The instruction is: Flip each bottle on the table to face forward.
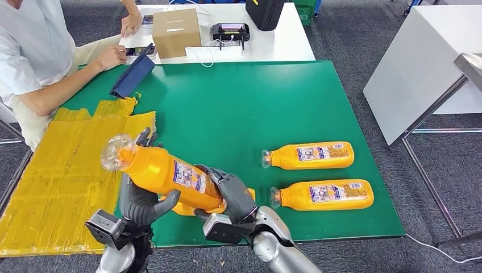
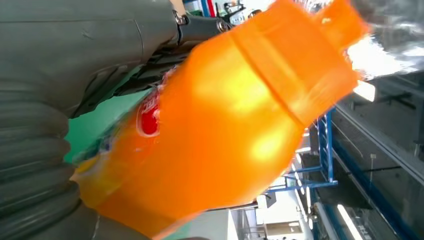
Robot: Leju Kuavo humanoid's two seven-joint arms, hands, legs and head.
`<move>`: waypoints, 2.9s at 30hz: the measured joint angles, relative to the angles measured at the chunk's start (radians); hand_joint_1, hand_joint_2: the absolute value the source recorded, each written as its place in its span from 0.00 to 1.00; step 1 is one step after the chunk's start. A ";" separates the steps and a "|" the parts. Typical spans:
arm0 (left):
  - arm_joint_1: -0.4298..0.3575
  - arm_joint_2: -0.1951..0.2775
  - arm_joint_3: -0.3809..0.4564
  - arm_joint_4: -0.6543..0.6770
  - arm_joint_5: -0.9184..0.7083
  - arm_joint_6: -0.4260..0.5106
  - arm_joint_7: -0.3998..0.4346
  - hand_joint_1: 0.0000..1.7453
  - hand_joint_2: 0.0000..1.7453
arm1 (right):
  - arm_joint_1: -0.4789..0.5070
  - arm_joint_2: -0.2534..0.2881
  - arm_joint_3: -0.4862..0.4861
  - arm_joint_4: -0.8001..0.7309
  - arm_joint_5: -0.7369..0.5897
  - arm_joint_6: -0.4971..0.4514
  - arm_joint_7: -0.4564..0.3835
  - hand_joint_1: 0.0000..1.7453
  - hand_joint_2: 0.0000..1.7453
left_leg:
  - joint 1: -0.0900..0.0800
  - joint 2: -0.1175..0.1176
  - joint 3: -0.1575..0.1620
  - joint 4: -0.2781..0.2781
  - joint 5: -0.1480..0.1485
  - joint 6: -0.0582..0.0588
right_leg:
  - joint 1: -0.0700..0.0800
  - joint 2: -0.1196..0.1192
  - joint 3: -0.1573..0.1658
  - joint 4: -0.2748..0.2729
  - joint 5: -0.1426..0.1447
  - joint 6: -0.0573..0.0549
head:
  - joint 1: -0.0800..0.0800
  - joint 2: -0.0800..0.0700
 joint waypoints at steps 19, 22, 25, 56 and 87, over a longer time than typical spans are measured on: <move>-0.004 0.022 -0.007 0.013 0.048 -0.048 0.024 1.00 1.00 | -0.033 0.015 0.094 0.097 0.088 -0.094 0.012 1.00 1.00 | 0.000 0.000 0.000 0.000 0.000 0.000 | 0.000 0.000 -0.001 0.000 0.000 0.000 | 0.000 0.000; -0.005 0.022 -0.006 0.016 0.044 -0.045 0.024 1.00 1.00 | -0.025 0.015 0.094 0.093 0.075 -0.094 0.013 1.00 1.00 | 0.000 0.000 0.000 0.000 0.000 0.000 | 0.000 0.000 -0.001 0.000 0.000 0.000 | 0.000 0.000; -0.005 0.022 -0.006 0.018 0.041 -0.041 0.024 1.00 1.00 | -0.016 0.015 0.094 0.086 0.066 -0.094 0.013 1.00 1.00 | 0.000 0.000 0.000 0.000 0.000 0.000 | 0.000 0.000 -0.001 0.000 0.000 0.000 | 0.000 0.000; -0.257 0.167 0.039 0.026 -0.804 0.207 0.280 1.00 1.00 | 0.166 -0.071 -0.129 -0.546 -0.121 -0.144 -0.078 0.00 1.00 | 0.000 0.000 -0.001 0.000 0.000 0.000 | 0.000 0.000 -0.002 0.000 0.000 0.000 | 0.000 0.000; -0.655 0.156 -0.062 0.983 -1.335 0.127 0.674 1.00 1.00 | 0.128 -0.094 -0.055 -0.600 -0.013 -0.126 -0.015 0.00 1.00 | 0.000 0.003 -0.003 0.000 0.002 -0.001 | 0.000 0.000 -0.004 0.000 0.003 -0.003 | 0.000 0.000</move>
